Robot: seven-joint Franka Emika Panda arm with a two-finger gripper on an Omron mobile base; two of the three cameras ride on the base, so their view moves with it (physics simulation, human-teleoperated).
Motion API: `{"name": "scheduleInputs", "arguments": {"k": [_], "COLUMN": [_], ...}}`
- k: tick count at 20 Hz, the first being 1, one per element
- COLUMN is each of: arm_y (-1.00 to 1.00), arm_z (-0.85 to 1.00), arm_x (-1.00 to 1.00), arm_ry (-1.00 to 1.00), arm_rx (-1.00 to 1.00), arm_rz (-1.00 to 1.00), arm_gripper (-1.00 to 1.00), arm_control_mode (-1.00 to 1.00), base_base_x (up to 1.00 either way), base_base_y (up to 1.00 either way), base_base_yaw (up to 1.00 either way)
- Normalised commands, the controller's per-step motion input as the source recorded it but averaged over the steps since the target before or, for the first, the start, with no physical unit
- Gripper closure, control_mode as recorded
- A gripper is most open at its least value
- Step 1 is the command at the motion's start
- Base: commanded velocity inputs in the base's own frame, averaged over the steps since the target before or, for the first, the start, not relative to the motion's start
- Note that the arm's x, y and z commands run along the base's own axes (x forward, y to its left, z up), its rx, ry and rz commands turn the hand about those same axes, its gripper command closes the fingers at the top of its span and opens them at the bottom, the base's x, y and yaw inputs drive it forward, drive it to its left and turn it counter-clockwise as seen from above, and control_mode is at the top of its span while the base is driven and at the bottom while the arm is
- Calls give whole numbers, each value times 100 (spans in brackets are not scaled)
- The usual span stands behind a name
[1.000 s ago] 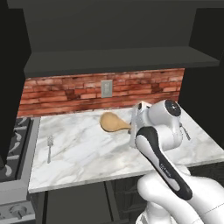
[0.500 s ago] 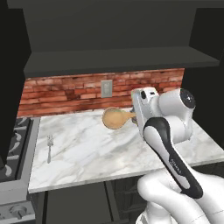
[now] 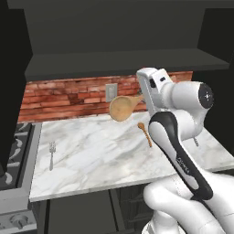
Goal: Organize the utensils by type. Pick up the wooden spoons from the counter and place them in the open cabinet. Then pick up the metallic utensils from the counter and place them in the open drawer.
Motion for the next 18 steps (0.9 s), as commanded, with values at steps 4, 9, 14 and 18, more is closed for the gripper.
{"name": "scheduleInputs", "arguments": {"k": [4, 9, 14, 18], "arm_y": [0, 0, 0, 0], "arm_z": [77, 71, 55, 28], "arm_x": [15, 22, 39, 47], "arm_ry": [-13, -1, 16, 7], "arm_rx": [-11, -5, 0, 6], "arm_rz": [0, 0, 0, 0], "arm_gripper": [100, 100, 100, 100], "arm_control_mode": [-100, -100, -100, -100], "base_base_x": [0, 0, 0, 0], "base_base_y": [0, 0, 0, 0], "base_base_yaw": [0, 0, 0, 0]}}
